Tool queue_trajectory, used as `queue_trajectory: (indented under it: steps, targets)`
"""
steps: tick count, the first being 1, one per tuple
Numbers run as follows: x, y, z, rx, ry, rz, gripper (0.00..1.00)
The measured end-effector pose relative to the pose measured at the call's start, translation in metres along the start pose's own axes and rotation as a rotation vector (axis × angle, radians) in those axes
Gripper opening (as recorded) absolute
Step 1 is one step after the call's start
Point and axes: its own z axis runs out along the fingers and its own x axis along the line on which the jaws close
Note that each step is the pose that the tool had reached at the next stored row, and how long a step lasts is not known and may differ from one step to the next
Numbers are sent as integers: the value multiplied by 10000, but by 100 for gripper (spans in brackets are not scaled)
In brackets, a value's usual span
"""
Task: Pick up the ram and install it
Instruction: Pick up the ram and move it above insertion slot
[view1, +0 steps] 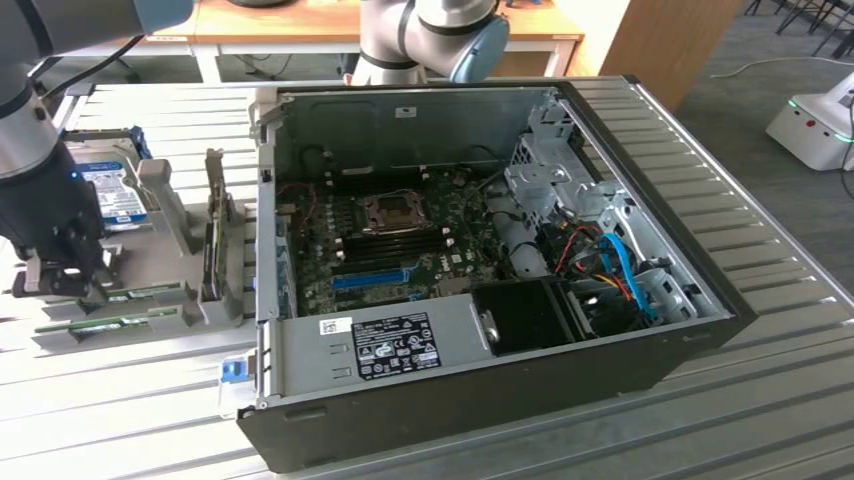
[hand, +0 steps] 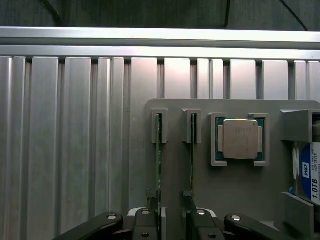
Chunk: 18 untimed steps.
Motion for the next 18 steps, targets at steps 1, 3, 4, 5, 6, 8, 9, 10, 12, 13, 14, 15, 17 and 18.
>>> queue_trajectory:
  steps: [1, 3, 4, 5, 6, 8, 9, 10, 12, 13, 14, 15, 17, 18]
  targets:
    - [9, 0, 0, 0, 0, 0, 31]
    - [28, 0, -1, -1, 1, 0, 31]
    - [38, 0, 0, 0, 0, 0, 31]
    - [48, -1, 0, 0, 0, 0, 31]
    - [58, 0, -1, -1, 1, 1, 31]
    - [75, -1, -1, -1, 0, 0, 31]
    - [79, -1, -1, -1, 1, 0, 31]
    - [79, -1, -1, -1, 1, 1, 31]
    - [79, -1, -1, -1, 0, 1, 31]
    - [79, -1, -1, -1, 0, 1, 31]
    - [79, -1, -1, -1, 0, 1, 31]
    - [80, -1, 0, 0, 0, 0, 31]
    - [80, -1, 6, 0, 0, 0, 31]
    - [80, -1, 12, 0, -1, 0, 31]
